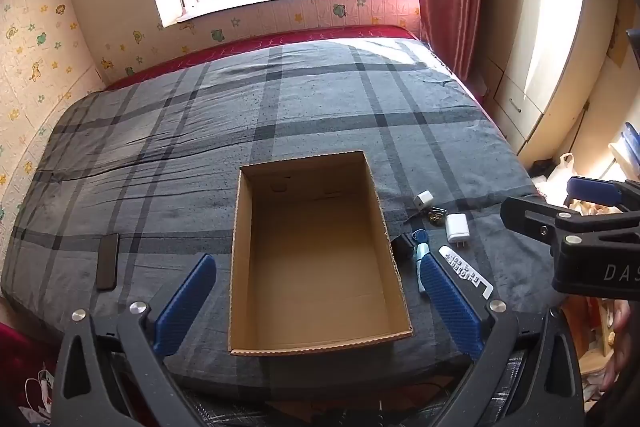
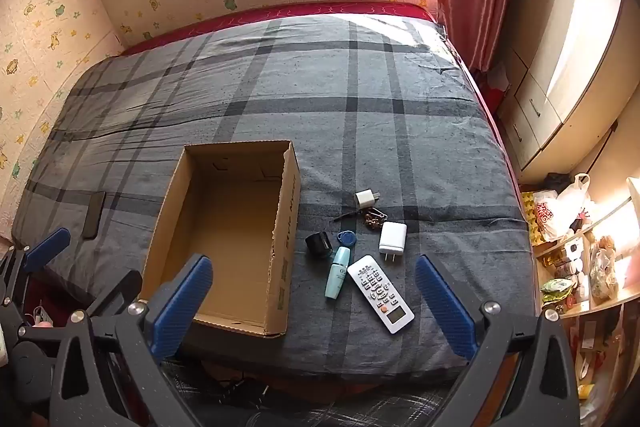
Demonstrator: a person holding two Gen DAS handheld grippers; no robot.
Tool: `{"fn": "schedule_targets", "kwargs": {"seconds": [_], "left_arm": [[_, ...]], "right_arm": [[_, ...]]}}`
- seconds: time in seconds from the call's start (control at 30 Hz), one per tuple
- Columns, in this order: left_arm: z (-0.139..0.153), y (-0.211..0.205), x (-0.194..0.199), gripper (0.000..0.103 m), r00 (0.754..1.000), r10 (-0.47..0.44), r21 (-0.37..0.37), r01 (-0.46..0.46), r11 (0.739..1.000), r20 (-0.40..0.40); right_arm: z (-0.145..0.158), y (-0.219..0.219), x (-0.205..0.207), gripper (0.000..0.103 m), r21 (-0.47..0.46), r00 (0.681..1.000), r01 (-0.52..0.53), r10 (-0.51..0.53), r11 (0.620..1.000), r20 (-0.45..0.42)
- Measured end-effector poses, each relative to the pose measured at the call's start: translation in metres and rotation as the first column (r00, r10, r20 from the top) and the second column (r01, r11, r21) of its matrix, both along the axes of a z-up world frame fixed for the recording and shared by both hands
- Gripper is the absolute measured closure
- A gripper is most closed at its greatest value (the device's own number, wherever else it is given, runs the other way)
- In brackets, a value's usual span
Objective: Organize rigid objects
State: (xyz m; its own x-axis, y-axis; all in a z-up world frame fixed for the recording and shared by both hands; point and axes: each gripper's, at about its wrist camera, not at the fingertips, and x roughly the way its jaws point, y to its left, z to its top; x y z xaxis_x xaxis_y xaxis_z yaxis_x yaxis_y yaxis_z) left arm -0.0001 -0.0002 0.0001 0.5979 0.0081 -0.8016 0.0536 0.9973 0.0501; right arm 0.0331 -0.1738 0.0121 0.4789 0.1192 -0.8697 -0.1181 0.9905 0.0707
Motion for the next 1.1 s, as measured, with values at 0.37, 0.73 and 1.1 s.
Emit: {"fn": "schedule_targets", "kwargs": {"seconds": [0.37,0.73,1.1], "left_arm": [[-0.0006,0.0011,0.0005,0.0,1.0,0.006,-0.008,-0.006,1.0,-0.006],[-0.0008,0.0025,-0.0001,0.0,1.0,-0.002,-0.004,0.002,1.0,-0.004],[-0.0035,0.0041,-0.001,0.0,1.0,0.0,-0.006,0.0,1.0,-0.005]], "right_arm": [[-0.0012,0.0023,-0.0024,0.0,0.001,1.0,0.001,-0.001,1.0,0.004],[-0.0001,0.0008,-0.0033,0.0,-0.022,1.0,0.002,-0.002,1.0,0.01],[-0.001,0.0007,-0.0023,0.0,-0.015,1.0,0.003,-0.003,1.0,0.006]]}}
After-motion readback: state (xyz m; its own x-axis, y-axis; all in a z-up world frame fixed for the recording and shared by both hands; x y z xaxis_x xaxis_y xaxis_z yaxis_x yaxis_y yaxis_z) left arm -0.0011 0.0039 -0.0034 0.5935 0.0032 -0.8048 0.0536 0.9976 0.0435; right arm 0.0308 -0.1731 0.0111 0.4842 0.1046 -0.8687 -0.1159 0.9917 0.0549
